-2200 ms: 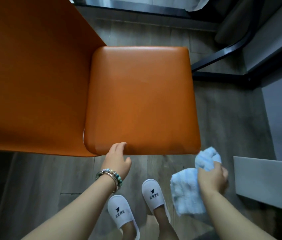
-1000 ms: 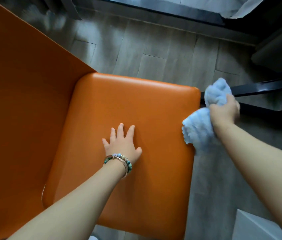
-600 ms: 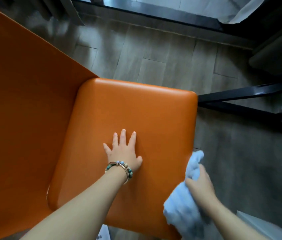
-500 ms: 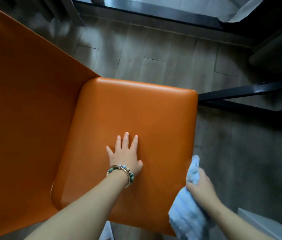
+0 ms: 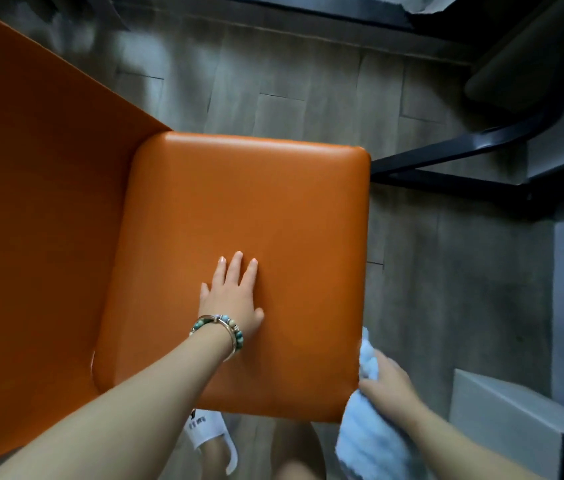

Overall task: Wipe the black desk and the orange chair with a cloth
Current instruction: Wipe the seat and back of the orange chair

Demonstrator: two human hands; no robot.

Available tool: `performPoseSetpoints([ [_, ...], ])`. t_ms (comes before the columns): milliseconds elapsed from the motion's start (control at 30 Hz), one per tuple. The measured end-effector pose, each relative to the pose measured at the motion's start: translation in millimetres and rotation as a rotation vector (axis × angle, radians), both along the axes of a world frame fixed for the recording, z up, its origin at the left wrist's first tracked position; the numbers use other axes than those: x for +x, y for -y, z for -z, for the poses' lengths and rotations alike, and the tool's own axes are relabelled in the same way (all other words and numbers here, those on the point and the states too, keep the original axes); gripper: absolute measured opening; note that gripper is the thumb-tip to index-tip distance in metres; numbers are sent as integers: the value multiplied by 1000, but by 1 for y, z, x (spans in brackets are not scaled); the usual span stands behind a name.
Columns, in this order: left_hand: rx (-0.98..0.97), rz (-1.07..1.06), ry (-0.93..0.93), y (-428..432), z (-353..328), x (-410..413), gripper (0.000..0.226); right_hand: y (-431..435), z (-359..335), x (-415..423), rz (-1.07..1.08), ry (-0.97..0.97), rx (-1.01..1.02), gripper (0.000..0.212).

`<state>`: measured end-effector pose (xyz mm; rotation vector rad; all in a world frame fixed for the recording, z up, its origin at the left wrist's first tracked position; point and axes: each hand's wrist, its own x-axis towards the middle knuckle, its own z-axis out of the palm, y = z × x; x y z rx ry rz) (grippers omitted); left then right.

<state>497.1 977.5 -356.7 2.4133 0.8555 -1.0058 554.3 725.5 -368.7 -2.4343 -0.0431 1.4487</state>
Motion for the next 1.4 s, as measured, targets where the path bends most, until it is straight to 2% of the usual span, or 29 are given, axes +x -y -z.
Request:
performPoseSetpoints([
  [67,-6,2,0,0,0,-1,78,-28,7,27,145,157,20,48],
  [100,-4,18,-1,-1,-1,-3,75,-43,10,41,227,239,3,43],
  [133,1,34,-1,-2,-1,-5,73,-54,15,54,259,292,9,26],
  [167,7,44,-2,-4,-1,-6,71,-61,15,60,244,331,-1,22],
  [200,12,56,-6,-5,-2,-9,69,-60,17,55,221,360,-9,26],
  [267,40,102,-18,-5,-4,-15,68,-40,16,20,206,340,-59,37],
  [333,71,142,-35,-3,-5,-19,69,-9,11,-24,180,223,-121,61],
  [367,71,146,-38,-2,-5,-20,69,4,7,-37,155,129,-157,62],
  [433,49,125,-28,-1,-6,-23,70,12,-2,-37,151,121,-192,39],
  [500,41,72,4,-7,-7,-25,71,-6,-6,-8,179,351,-203,27],
  [567,57,-31,33,-19,-7,-25,73,-45,-12,31,190,563,-88,36],
  [700,128,-278,97,-62,-7,-15,77,-150,-24,88,-53,773,193,41],
  [833,201,-411,153,-114,2,-2,86,-240,-31,116,-241,786,320,49],
  [1000,-42,-806,124,-146,19,11,118,-329,-24,132,-445,891,393,54],
  [1067,-18,-745,47,-144,24,14,124,-359,-20,131,-554,903,375,56],
  [1167,39,-708,2,-142,30,15,127,-392,-7,123,-782,789,289,63],
  [1267,55,-712,-3,-140,31,15,126,-405,13,120,-1042,728,205,55],
  [1333,66,-692,-23,-141,30,15,125,-409,17,126,-1080,723,177,48],
  [1400,80,-670,-35,-142,29,14,124,-406,16,137,-1028,692,166,43],
])
